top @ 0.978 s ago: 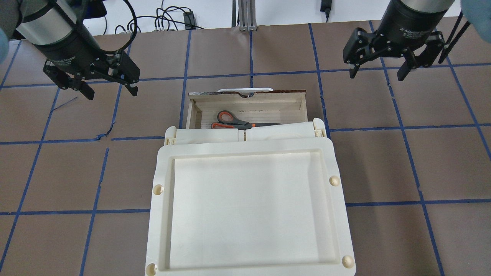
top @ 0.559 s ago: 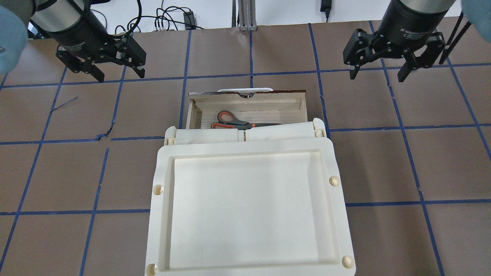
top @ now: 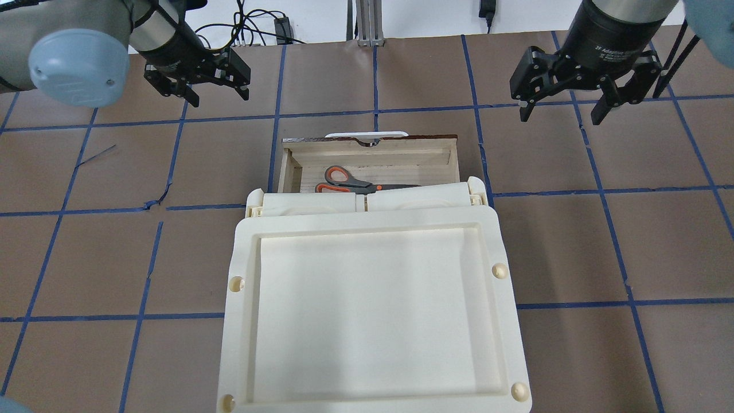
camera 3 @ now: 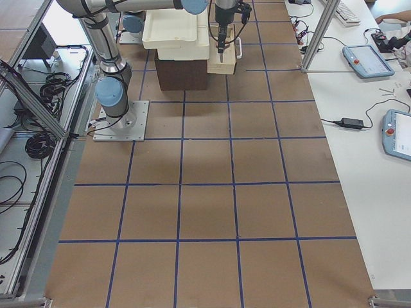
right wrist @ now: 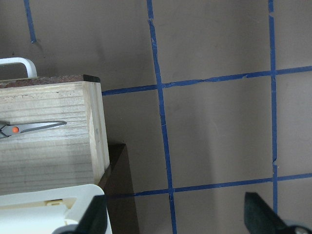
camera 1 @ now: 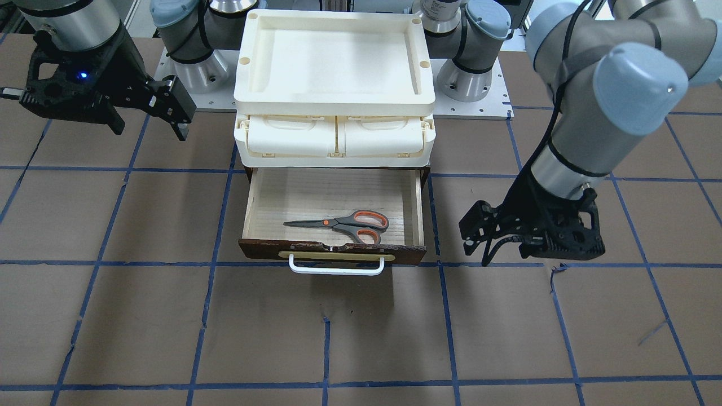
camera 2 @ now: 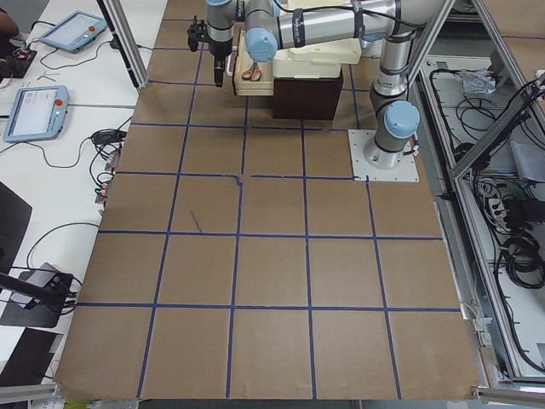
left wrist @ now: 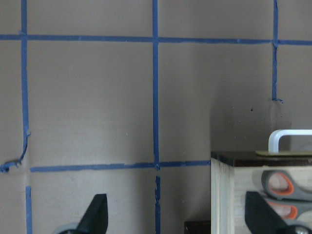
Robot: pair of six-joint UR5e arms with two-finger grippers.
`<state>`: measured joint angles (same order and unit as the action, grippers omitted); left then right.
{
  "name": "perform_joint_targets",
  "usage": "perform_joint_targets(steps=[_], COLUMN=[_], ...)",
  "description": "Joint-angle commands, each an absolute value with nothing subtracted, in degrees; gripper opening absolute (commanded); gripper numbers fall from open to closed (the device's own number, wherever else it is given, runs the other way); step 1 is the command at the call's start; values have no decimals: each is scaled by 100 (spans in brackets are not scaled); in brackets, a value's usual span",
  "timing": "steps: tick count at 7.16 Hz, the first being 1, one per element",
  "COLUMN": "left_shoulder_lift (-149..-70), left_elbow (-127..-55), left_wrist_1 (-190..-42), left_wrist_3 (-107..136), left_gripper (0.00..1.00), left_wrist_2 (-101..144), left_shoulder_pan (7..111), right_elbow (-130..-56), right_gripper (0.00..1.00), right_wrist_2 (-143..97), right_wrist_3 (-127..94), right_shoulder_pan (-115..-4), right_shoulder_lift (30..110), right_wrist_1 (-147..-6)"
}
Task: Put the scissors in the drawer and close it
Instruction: 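Move the left gripper over to the front edge of the drawer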
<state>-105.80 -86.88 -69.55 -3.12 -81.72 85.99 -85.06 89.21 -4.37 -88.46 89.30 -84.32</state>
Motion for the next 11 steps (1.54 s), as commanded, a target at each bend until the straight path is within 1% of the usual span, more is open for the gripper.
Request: perform_joint_targets(steps=[1,6,10,11], left_shoulder_lift=[-11038,-11373,-11338,-11303], left_elbow=[-8692,-8815,-8842,-8842], left_wrist_1=[-6452,-6504,-6591,-6818], left_wrist_3=[-246,-263,8,192], left_gripper=[100,100,100,100], left_wrist_2=[-7589,-7532,-7541,-7541], left_shoulder_pan=[8700,8895,8895,8903], right_elbow=[-8508,-8508,-8517,-8517], right_gripper=[100,100,100,100], right_wrist_2=[8921,8895,8895,8895], right_wrist_3=[-413,-413,-413,-413], right_shoulder_pan=[-8842,-8850,-8877,-8877], right_shoulder_lift=[8930,9008,9018,9018], right_wrist_1=[-8446,-8446,-8411,-8420])
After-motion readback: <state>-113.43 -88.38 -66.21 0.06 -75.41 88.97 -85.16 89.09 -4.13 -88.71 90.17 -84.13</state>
